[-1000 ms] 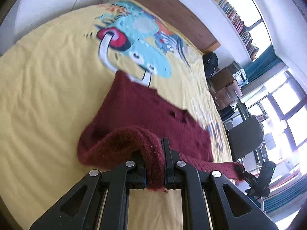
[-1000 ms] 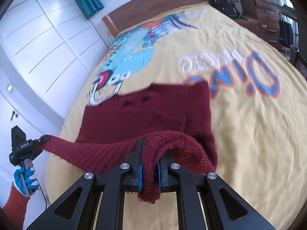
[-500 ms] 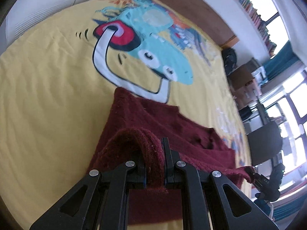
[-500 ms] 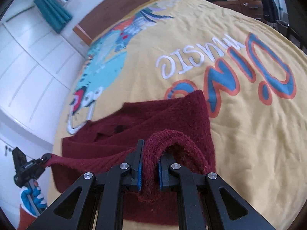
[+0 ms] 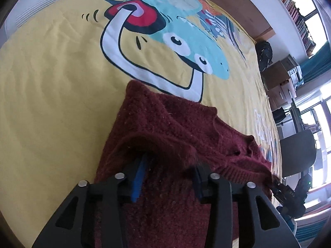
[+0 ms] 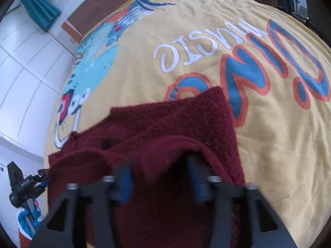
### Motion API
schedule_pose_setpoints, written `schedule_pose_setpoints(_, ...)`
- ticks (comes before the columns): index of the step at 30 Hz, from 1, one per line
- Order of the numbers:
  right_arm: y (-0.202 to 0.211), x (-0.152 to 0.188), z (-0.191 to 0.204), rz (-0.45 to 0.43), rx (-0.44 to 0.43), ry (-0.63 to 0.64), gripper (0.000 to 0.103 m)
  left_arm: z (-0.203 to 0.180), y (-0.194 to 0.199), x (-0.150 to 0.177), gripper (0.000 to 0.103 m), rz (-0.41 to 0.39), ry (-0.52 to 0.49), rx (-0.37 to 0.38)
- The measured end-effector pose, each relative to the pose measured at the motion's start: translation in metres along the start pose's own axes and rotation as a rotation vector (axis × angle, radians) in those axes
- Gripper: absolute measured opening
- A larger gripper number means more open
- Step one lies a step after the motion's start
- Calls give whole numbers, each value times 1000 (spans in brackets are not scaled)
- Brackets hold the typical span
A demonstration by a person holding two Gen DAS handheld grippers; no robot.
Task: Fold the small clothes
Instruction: 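Lift the hem with both grippers and fold it over toward the collar, then lay the hem on the collar and open both grippers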
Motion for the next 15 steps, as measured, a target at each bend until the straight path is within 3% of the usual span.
schedule_pose_setpoints(5, 21, -20, 8, -50, 35, 14, 66, -11, 17, -14, 59, -15, 21, 17)
schedule_pose_setpoints(11, 62, -33, 33, -114, 52, 117, 66, -18, 47, -30, 59, -62, 23, -3)
schedule_pose_setpoints(15, 70, -24, 55, -126, 65, 237, 66, -34, 60, -24, 59, -98, -87, -69)
Point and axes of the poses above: each gripper's, at about its wrist camera, not at the fingertips, and y roughly against the way its jaws point, z to its left, x to its underside, the point moved 2 cm from there along -y, roughly the way its jaws point, and after that the axes turned 3 degrees about -z, right-handed, at the moved point
